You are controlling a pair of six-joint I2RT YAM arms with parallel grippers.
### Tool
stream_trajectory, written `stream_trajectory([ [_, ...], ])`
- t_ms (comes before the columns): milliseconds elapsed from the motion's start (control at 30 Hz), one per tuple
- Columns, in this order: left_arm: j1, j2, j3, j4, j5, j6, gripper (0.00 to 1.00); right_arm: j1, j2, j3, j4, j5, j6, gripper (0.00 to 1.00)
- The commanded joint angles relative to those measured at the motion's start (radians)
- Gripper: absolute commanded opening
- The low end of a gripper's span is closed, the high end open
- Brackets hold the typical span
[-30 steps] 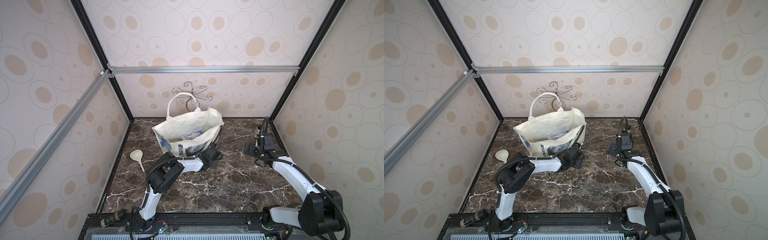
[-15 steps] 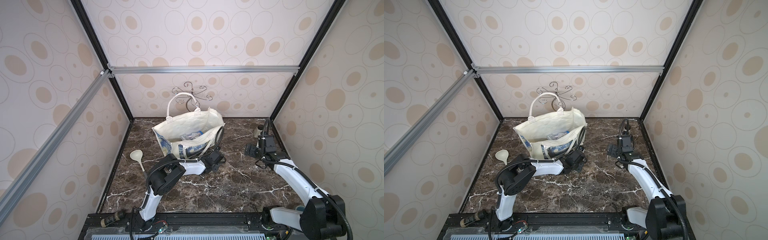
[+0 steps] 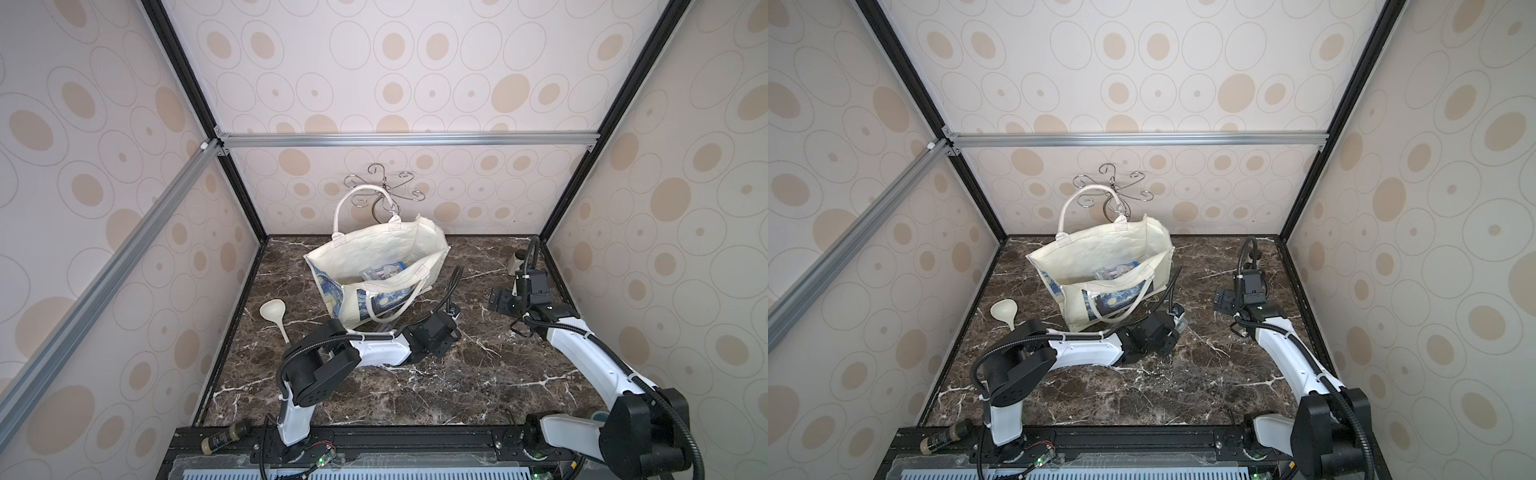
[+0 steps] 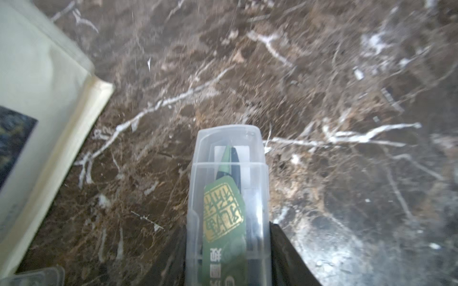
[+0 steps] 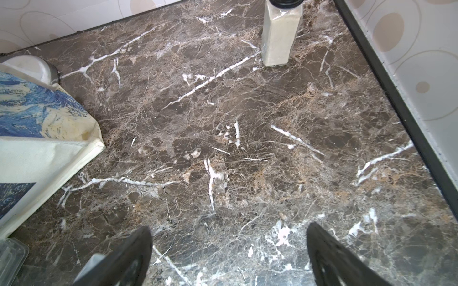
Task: Put the compass set into the canvas bag
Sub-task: Pick up the compass set at the center of the board, then place the compass set in the canvas bag.
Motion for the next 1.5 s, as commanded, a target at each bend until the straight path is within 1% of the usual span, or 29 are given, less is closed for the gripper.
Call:
stream_trajectory([
  [0,-0.005,-0.099,-0.011,0.092,0.005,0.045,0.45,-0.006,0.016,0.010,0.003,-0.010,0.014,0.99],
  [100,-0.006,-0.180,-0.031,0.130,0.002,0.063,0.45,-0.006,0.025,0.012,0.005,-0.011,0.014,0.99],
  [200,-0.005,-0.248,-0.025,0.126,-0.017,0.087,0.46,-0.006,0.034,0.015,0.008,-0.018,0.016,0.99],
  [367,-0.003,-0.311,0.039,0.073,-0.081,0.159,0.46,-0.006,0.052,0.025,0.015,-0.037,0.022,0.99],
  [533,0.041,-0.334,0.138,0.011,-0.159,0.214,0.47,-0.006,0.076,0.049,-0.012,-0.048,0.013,0.99],
  [633,0.098,-0.334,0.190,-0.028,-0.182,0.234,0.47,-0.006,0.085,0.054,-0.023,-0.055,-0.002,0.99],
  [733,0.169,-0.329,0.228,-0.061,-0.180,0.240,0.47,-0.006,0.085,0.050,-0.029,-0.062,-0.013,0.99],
  [900,0.303,-0.311,0.247,-0.088,-0.134,0.236,0.47,-0.006,0.080,0.040,-0.030,-0.063,-0.024,0.99],
  [1000,0.368,-0.287,0.244,-0.111,-0.118,0.220,0.47,-0.006,0.080,0.036,-0.032,-0.062,-0.026,0.99],
  [1167,0.405,-0.243,0.211,-0.129,-0.094,0.244,0.47,-0.006,0.082,0.025,-0.032,-0.061,-0.026,0.99],
  [1267,0.426,-0.198,0.230,-0.180,-0.089,0.222,0.47,-0.006,0.088,0.024,-0.035,-0.067,-0.027,0.99],
  [1467,0.436,-0.131,0.272,-0.237,-0.072,0.188,0.48,-0.006,0.088,0.028,-0.043,-0.070,-0.031,0.99],
])
